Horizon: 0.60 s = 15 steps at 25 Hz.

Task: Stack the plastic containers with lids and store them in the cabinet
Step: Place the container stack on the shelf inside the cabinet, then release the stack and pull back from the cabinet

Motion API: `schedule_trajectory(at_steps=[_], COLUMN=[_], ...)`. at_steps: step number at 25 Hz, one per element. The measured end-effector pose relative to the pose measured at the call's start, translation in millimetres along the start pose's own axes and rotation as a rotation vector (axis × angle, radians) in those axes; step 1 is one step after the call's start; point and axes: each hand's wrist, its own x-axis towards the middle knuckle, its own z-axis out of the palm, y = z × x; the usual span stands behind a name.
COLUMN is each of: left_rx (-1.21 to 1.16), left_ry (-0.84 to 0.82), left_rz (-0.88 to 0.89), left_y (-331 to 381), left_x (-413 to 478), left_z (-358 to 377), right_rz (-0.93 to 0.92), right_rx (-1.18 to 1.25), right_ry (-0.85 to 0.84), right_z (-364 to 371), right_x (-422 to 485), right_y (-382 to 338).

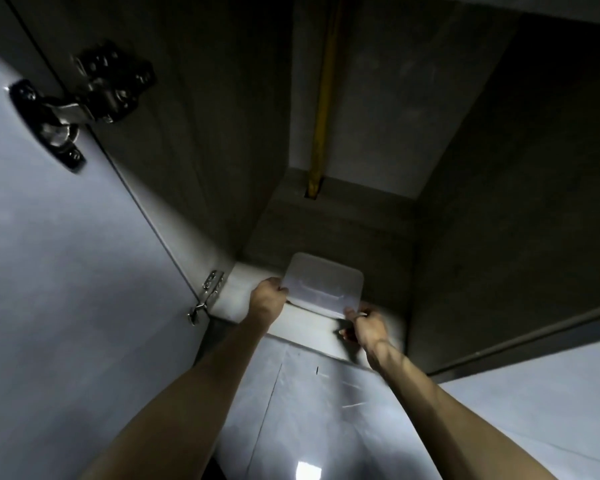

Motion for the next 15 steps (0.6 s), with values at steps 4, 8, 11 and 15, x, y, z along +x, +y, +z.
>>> schedule_trajectory(at_steps=[4,8,11,15], left_rx=[-0.060,-0.120,-0.302,-0.459], left_ry=[-0.006,-0.110,-0.291,-0.238], left_rz=[-0.091,-0.169,-0.246,-0.348], left_y=[8,35,78,140], left_x=[-29,-112,-201,-320], left_z=[-23,-73,-129,-221], right_rz=[0.048,0.061,0.077,0.091], right_rx=[-0.108,-0.329,-0.520,-0.636], right_ry=[-0.027,-0.198,-0.378,-0.449], right_z=[-9,-27,-46,-75], right_x=[-29,-113,-197,-326], right_y=[-15,-61,-116,-203])
